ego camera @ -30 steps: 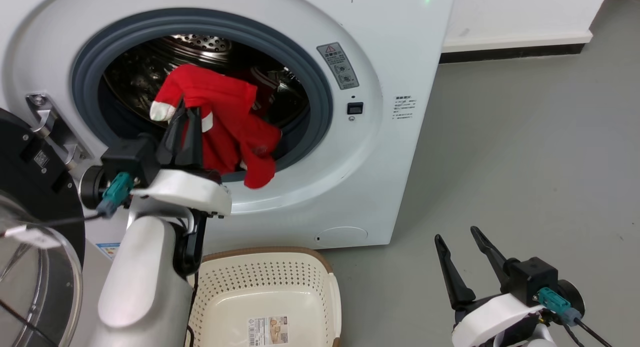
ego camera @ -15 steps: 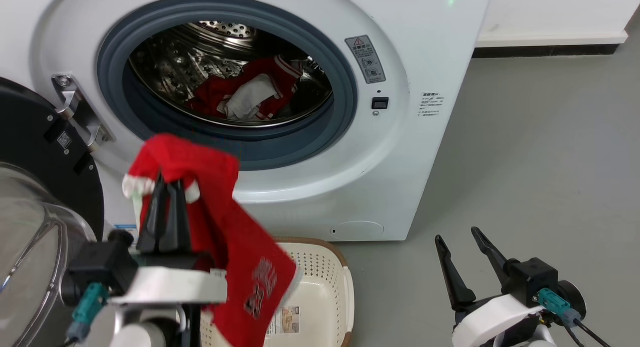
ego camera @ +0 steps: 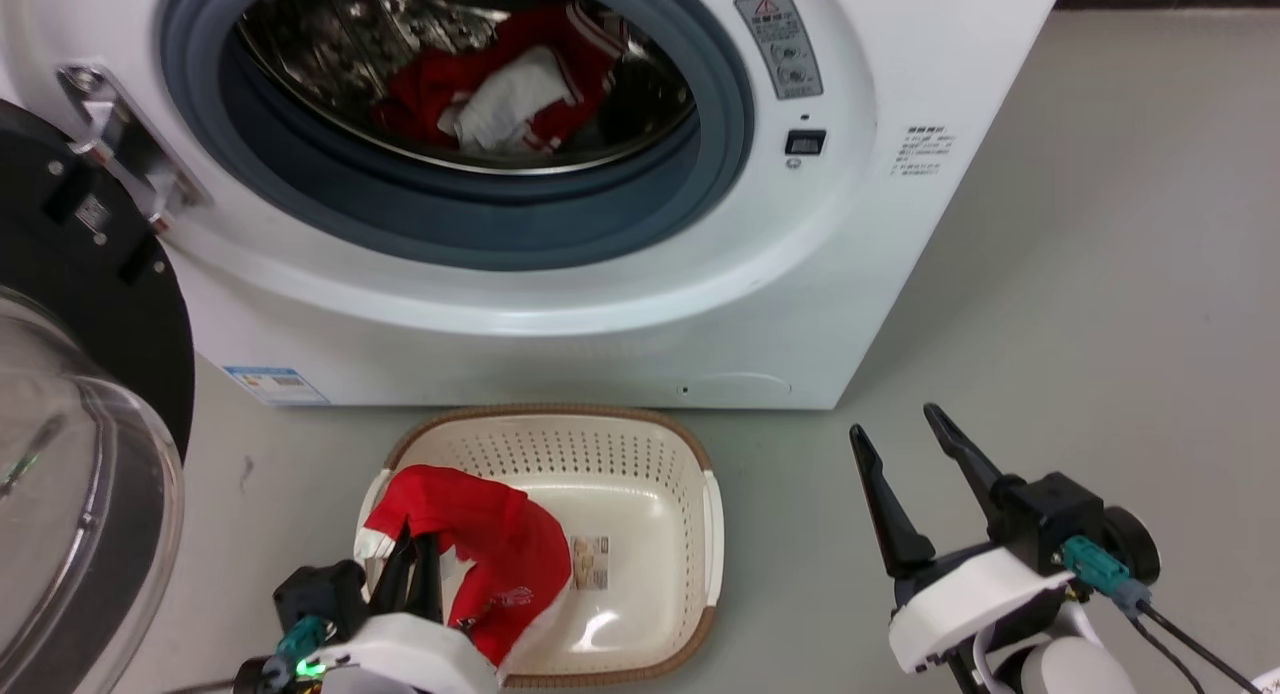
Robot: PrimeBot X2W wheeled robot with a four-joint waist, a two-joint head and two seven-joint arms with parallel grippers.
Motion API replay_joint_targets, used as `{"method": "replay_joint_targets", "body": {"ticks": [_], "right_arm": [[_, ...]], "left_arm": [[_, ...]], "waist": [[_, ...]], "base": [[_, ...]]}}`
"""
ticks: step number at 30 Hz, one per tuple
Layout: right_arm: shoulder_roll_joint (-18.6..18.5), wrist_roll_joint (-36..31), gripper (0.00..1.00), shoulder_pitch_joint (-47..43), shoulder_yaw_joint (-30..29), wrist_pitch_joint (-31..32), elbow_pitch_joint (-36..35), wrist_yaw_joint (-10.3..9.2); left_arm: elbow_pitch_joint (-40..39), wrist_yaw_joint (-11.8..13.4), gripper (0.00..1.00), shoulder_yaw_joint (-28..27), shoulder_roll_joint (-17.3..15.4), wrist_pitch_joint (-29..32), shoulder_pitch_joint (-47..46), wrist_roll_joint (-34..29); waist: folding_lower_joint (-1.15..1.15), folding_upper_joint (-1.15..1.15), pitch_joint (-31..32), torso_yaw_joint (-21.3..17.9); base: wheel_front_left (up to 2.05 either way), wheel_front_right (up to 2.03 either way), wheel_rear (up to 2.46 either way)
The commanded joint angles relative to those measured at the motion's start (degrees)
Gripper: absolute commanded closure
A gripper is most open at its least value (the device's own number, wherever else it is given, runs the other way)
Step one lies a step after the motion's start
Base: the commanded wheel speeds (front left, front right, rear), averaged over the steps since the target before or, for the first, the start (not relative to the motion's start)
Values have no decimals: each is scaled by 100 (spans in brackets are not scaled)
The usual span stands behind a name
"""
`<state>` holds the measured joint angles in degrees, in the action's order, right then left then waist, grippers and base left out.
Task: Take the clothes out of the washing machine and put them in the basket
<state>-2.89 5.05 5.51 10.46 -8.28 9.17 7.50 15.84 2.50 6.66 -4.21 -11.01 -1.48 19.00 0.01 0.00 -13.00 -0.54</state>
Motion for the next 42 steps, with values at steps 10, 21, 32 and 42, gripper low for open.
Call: {"method": "replay_joint_targets", "body": {"ticks": [10, 21, 32, 42], "right_arm": [[3, -90, 0, 626, 138, -61, -82, -2], [4, 51, 0, 1083, 377, -234, -13, -2], [6, 120, 0, 1388, 440, -433, 62, -2], [4, 159, 0, 1266, 503, -552, 513, -3]], "left_arm": [[2609, -403, 100, 91, 19, -310, -1789, 46], [4856, -256, 100, -240, -213, -391, -3360, 267], [5575, -239, 100, -361, -376, -410, -3842, 426], [5496, -329, 0, -244, -357, -416, -3426, 302]], "waist": [[-1, 0, -1239, -166], [-1, 0, -2453, -654], [-1, 0, -2975, -818], [-1, 0, -1990, -726]], "base": [[0, 0, 0], [0, 0, 0], [0, 0, 0], [0, 0, 0]]}}
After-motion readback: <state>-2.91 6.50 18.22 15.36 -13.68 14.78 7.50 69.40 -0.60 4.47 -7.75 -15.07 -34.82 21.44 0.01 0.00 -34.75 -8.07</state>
